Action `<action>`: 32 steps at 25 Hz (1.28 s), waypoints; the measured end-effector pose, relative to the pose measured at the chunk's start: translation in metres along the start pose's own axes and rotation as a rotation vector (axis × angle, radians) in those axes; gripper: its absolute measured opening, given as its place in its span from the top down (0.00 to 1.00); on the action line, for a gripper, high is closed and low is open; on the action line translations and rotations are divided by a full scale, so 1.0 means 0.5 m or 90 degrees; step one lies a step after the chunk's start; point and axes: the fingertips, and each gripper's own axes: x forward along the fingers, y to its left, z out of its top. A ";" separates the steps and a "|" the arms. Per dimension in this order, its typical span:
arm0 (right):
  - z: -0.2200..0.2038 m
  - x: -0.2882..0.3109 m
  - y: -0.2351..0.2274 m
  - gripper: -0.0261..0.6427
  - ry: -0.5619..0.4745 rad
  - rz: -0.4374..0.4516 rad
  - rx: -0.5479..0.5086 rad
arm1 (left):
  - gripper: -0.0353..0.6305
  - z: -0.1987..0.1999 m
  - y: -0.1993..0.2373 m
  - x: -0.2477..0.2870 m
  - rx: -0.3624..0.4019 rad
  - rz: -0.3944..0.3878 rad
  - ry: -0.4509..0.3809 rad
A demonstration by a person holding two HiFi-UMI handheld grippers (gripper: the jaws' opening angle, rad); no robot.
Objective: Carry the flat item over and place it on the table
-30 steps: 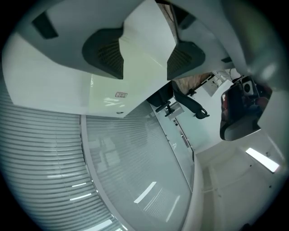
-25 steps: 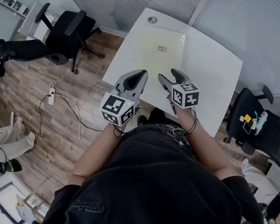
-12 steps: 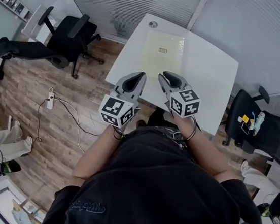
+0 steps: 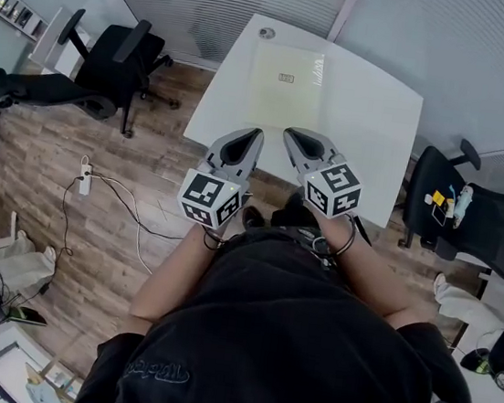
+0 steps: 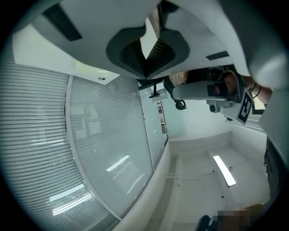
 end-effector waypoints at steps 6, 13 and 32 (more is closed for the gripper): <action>0.018 -0.024 0.000 0.93 -0.010 0.011 -0.031 | 0.93 -0.001 -0.024 0.011 0.004 -0.010 -0.001; 0.028 -0.079 -0.039 0.93 -0.022 0.014 -0.033 | 0.93 -0.006 -0.072 0.045 0.007 -0.007 0.007; -0.018 -0.302 -0.077 0.93 -0.047 0.043 -0.059 | 0.93 -0.034 -0.311 0.068 0.067 0.025 0.001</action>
